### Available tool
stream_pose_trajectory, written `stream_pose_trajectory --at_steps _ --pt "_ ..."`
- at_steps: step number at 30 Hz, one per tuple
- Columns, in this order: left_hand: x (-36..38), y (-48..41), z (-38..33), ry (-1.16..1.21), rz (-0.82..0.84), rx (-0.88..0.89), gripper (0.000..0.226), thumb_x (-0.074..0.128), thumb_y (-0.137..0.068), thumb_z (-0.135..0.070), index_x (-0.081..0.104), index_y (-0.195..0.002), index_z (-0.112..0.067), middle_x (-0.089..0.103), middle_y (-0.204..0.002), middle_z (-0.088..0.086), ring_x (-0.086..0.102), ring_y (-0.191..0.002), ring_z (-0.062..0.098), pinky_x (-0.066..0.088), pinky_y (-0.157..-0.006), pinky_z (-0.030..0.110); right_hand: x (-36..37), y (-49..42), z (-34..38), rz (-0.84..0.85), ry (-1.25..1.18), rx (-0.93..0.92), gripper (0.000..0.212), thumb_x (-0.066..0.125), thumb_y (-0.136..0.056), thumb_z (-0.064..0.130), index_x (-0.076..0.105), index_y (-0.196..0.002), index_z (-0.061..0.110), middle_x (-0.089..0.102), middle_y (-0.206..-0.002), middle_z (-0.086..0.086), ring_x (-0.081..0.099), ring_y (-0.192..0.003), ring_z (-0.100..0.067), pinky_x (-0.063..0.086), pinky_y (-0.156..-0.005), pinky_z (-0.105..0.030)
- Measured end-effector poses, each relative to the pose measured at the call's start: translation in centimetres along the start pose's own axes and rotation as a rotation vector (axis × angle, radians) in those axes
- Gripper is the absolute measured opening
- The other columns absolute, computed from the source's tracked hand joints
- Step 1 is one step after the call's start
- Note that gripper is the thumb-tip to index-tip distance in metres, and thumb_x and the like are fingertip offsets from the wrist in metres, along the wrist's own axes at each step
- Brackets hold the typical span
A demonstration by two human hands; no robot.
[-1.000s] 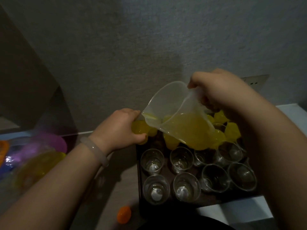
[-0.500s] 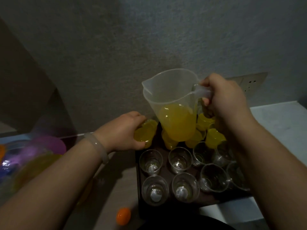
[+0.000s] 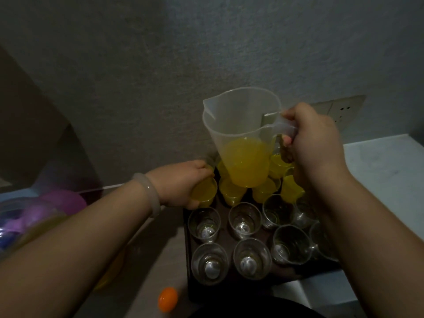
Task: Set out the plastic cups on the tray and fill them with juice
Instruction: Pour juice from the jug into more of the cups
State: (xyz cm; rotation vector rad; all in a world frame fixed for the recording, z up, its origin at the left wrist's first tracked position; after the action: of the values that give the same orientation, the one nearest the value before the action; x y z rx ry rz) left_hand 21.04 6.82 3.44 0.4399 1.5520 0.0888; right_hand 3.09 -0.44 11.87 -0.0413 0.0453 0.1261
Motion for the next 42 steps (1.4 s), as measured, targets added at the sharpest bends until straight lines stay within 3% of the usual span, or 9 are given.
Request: stream_pose_trajectory --at_steps 3,7,11,15,18,26,33,39,42 --pt "0.2 -0.3 -0.3 -0.063 0.023 0.028 0.077 0.072 -0.079 -0.035 0.034 -0.144 -0.021 0.037 -0.142 0.0 0.038 -0.128 0.019 0.036 -0.097 0.025 -0.3 0.0 -0.1 -0.013 -0.033 0.002 0.031 0.05 -0.076 0.031 0.062 -0.049 0.024 0.044 -0.039 0.007 0.04 -0.042 -0.011 0.029 -0.049 -0.027" --pt "0.4 -0.7 -0.4 -0.113 0.028 0.062 0.075 0.071 -0.079 -0.035 0.035 -0.144 -0.02 0.038 -0.142 0.001 0.035 -0.129 0.02 0.037 -0.098 0.027 -0.8 -0.3 0.1 -0.031 0.078 -0.066 0.035 0.048 -0.09 0.011 0.056 -0.058 0.023 0.045 -0.038 0.009 0.04 -0.039 -0.003 0.033 -0.043 -0.025" --pt "0.9 -1.0 -0.4 -0.138 0.036 0.083 0.074 0.07 -0.08 -0.034 0.036 -0.144 -0.021 0.039 -0.141 0.001 0.037 -0.127 0.019 0.034 -0.1 0.027 -1.1 -0.1 0.0 -0.049 0.094 -0.112 0.036 0.047 -0.089 0.013 0.055 -0.056 0.024 0.05 -0.04 0.012 0.044 -0.04 -0.003 0.035 -0.042 -0.023" --pt "1.5 -1.1 -0.3 -0.162 0.05 0.099 0.074 0.07 -0.079 -0.033 0.036 -0.144 -0.022 0.038 -0.143 0.0 0.037 -0.128 0.02 0.034 -0.1 0.029 -1.0 0.2 -0.8 -0.079 0.066 -0.068 0.028 0.046 -0.093 0.006 0.057 -0.068 0.002 0.049 -0.039 0.013 0.043 -0.038 -0.002 0.032 -0.038 -0.017" --pt "1.8 -1.2 -0.1 -0.165 0.044 0.105 0.075 0.071 -0.078 -0.034 0.037 -0.144 -0.021 0.04 -0.142 0.0 0.038 -0.127 0.021 0.037 -0.099 0.032 -0.9 0.2 -1.6 -0.108 -0.077 -0.005 0.036 0.048 -0.092 0.014 0.054 -0.057 0.016 0.045 -0.039 0.008 0.04 -0.04 -0.005 0.03 -0.041 -0.021" --pt "2.3 -1.6 0.3 -0.221 0.074 0.091 0.076 0.065 -0.084 -0.04 0.027 -0.148 -0.029 0.036 -0.147 -0.007 0.031 -0.129 0.019 0.035 -0.099 0.032 -0.1 0.4 -1.8 -0.076 -0.184 0.014 0.039 0.05 -0.081 0.028 0.063 -0.044 0.023 0.044 -0.039 0.008 0.039 -0.04 -0.008 0.029 -0.045 -0.026" --pt "2.5 -1.2 0.3 -0.208 0.116 0.069 0.078 0.064 -0.085 -0.034 0.021 -0.15 -0.032 0.026 -0.154 -0.01 0.025 -0.136 0.021 0.032 -0.105 0.034 -0.5 0.8 -1.5 -0.103 -0.113 -0.008 0.036 0.05 -0.09 0.015 0.055 -0.055 0.018 0.046 -0.04 0.01 0.041 -0.04 -0.004 0.031 -0.039 -0.018" --pt "2.6 -0.7 0.2 -0.121 0.104 0.053 0.078 0.064 -0.084 -0.031 0.022 -0.15 -0.032 0.023 -0.155 -0.011 0.025 -0.137 0.019 0.032 -0.109 0.037 -0.2 0.9 -1.7 -0.078 -0.126 -0.011 0.032 0.051 -0.082 0.024 0.062 -0.055 0.011 0.045 -0.04 0.009 0.04 -0.04 -0.006 0.031 -0.041 -0.022" --pt "2.1 0.1 0.2 -0.022 0.044 0.054 0.073 0.061 -0.085 -0.028 0.025 -0.149 -0.032 0.025 -0.154 -0.011 0.026 -0.137 0.017 0.029 -0.111 0.032 -0.1 0.9 -1.9 -0.064 -0.189 0.022 0.033 0.05 -0.072 0.033 0.061 -0.043 0.022 0.043 -0.04 0.008 0.039 -0.042 -0.009 0.029 -0.047 -0.027"
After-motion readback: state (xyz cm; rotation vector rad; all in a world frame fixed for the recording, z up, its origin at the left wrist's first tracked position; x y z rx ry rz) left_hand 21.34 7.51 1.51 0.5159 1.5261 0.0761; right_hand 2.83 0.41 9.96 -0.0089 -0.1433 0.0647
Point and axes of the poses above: each hand's wrist, its own y-axis away from the middle knuckle, its own x-axis out of the palm, z = x × y, the point moved 9 cm from there along -y, towards the middle knuckle
